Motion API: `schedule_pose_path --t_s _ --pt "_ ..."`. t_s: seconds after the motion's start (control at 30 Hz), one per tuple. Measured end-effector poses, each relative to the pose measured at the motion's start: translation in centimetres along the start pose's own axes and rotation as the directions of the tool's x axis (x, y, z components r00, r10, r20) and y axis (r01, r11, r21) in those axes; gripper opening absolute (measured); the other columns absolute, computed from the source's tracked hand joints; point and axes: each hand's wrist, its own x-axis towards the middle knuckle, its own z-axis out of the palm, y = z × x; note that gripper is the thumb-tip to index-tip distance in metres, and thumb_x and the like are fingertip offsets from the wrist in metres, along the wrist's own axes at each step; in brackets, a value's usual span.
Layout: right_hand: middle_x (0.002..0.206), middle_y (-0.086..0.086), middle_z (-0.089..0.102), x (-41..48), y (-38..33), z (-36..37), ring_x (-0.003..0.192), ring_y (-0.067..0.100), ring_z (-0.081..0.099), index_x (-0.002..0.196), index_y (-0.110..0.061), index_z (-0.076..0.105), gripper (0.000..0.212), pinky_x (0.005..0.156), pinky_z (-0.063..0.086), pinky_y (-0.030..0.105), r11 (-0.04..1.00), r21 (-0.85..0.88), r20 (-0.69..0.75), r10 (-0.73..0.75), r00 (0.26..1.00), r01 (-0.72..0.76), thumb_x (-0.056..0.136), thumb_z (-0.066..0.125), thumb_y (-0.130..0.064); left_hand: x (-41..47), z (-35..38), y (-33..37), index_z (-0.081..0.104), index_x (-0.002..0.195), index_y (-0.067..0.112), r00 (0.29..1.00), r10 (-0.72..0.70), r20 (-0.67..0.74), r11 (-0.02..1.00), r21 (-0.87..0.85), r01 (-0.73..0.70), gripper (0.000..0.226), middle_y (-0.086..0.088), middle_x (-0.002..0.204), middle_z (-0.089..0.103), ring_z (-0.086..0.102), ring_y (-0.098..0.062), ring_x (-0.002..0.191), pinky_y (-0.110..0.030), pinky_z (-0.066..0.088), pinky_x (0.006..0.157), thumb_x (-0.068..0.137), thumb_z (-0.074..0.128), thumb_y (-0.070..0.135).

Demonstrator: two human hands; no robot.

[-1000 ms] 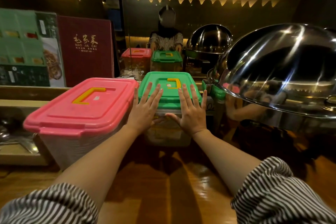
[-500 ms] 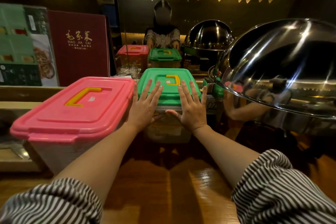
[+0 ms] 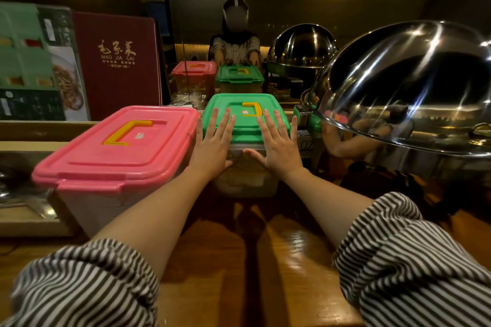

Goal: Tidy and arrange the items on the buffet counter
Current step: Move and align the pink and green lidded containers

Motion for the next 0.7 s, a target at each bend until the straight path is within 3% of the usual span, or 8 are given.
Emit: schedule_pose_path --t_s 0.17,0.37,0.5,0.57,0.7 --pt "0.165 0.011 0.002 -0.8 -0.9 -1.0 0.151 0.032 -0.006 0.156 -0.017 0.011 0.095 0.117 -0.008 0.062 0.998 0.043 0.055 0.046 0.997 -0.048 0.086 0.02 -0.08 -1.5 -1.9 0.3 -0.024 0.149 0.006 0.988 -0.065 0.138 0.996 -0.047 0.072 0.122 -0.014 0.158 -0.028 -0.026 -0.034 0.145 -0.056 -0.006 0.118 0.083 0.064 0.058" --pt "0.164 0.014 0.004 -1.8 -4.5 -2.9 0.151 0.033 -0.001 0.156 -0.015 0.012 0.089 0.116 -0.007 0.063 0.99 0.124 0.035 0.069 0.997 -0.073 0.089 0.018 -0.073 -3.3 -5.1 -0.6 -0.016 0.15 -0.002 0.942 -0.127 0.31 0.914 -0.331 0.233 0.107 -0.023 0.155 -0.029 -0.026 -0.04 0.143 -0.048 -0.007 0.118 0.09 0.064 0.038" --pt "0.164 0.012 0.005 -1.7 -9.0 -4.3 0.152 0.03 -0.001 0.156 -0.016 0.013 0.082 0.116 -0.011 0.06 0.965 0.252 0.008 0.079 0.997 -0.078 0.092 0.02 -0.066 -5.3 -8.0 -2.9 -0.004 0.152 -0.003 0.974 -0.064 0.218 0.851 -0.498 0.167 0.09 -0.025 0.158 -0.018 -0.019 -0.036 0.146 -0.042 -0.005 0.121 0.093 0.06 0.022" --pt "0.165 0.011 0.006 -1.6 -11.1 -4.9 0.152 0.028 -0.001 0.156 -0.016 0.015 0.076 0.117 -0.012 0.059 0.941 0.329 -0.011 0.091 0.996 -0.082 0.094 0.025 -0.06 -6.6 -9.4 -4.3 0.005 0.153 -0.002 0.986 -0.055 0.156 0.854 -0.504 0.128 0.08 -0.025 0.159 -0.013 -0.014 -0.035 0.148 -0.044 0.0 0.121 0.094 0.056 0.017" --pt "0.164 0.009 0.011 -1.6 -15.7 -6.3 0.152 0.025 0.001 0.156 -0.016 0.018 0.07 0.116 -0.014 0.058 0.882 0.47 -0.051 0.074 0.996 -0.041 0.097 0.031 -0.053 -11.2 -10.9 -8.5 0.018 0.151 -0.002 0.989 -0.144 0.027 0.875 -0.463 0.14 0.07 -0.022 0.161 -0.001 -0.001 -0.032 0.15 -0.035 0.005 0.119 0.098 0.056 0.023"
